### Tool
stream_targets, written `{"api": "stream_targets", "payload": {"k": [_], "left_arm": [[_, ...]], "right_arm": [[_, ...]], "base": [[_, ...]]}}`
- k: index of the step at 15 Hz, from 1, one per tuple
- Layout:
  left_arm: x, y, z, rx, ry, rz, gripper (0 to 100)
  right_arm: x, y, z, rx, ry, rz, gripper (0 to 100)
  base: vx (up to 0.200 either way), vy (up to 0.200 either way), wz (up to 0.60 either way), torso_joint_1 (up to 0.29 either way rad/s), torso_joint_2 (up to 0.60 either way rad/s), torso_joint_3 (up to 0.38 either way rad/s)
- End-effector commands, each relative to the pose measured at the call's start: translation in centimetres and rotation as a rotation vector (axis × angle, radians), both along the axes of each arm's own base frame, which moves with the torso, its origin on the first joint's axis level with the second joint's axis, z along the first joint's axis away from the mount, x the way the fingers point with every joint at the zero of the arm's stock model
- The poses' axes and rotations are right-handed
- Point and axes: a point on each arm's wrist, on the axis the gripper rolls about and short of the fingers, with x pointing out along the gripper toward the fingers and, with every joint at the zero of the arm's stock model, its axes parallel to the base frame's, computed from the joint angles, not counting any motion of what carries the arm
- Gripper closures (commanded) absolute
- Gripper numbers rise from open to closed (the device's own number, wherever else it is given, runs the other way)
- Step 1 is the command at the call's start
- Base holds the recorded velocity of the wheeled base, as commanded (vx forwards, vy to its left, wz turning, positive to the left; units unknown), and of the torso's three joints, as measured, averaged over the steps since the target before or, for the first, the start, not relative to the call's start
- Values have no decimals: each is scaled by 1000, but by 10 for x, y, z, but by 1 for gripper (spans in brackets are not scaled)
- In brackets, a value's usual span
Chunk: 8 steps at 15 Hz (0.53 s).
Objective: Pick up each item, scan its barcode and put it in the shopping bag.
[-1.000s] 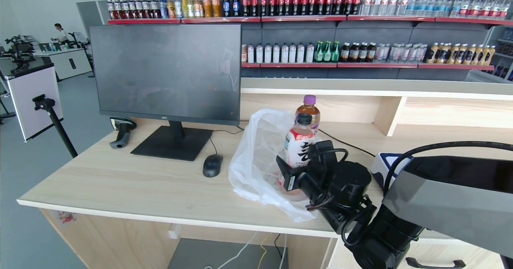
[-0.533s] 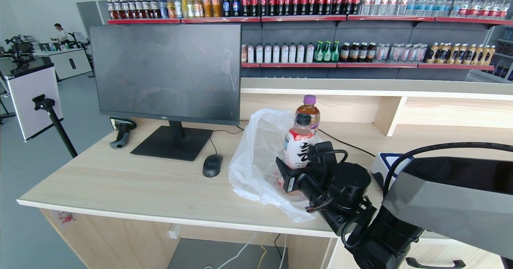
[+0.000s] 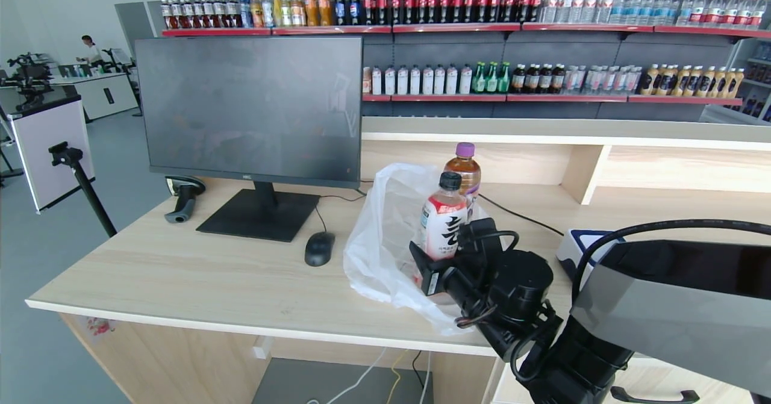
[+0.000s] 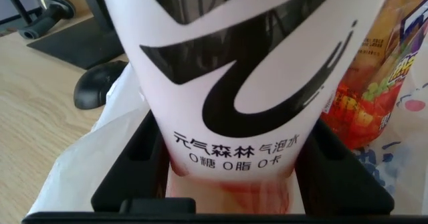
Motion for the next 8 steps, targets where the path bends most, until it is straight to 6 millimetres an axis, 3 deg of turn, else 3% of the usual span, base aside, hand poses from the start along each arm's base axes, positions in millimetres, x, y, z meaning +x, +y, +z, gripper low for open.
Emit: {"api": "stream_targets", "payload": {"k": [1,4,5,8], "left_arm": [[0,0,0,0,1,0,0],[0,0,0,0,1,0,0],[0,0,0,0,1,0,0],[0,0,0,0,1,0,0]], "right_arm": [[0,0,-2,-3,6,1,100],[0,0,-3,-4,7,1,100],[0,0,-3,0,9,1,0],[0,0,-3,0,9,1,0]], "base": [[0,0,0,0,0,0],[0,0,0,0,0,0],[0,0,0,0,0,0],[0,0,0,0,0,0]]}}
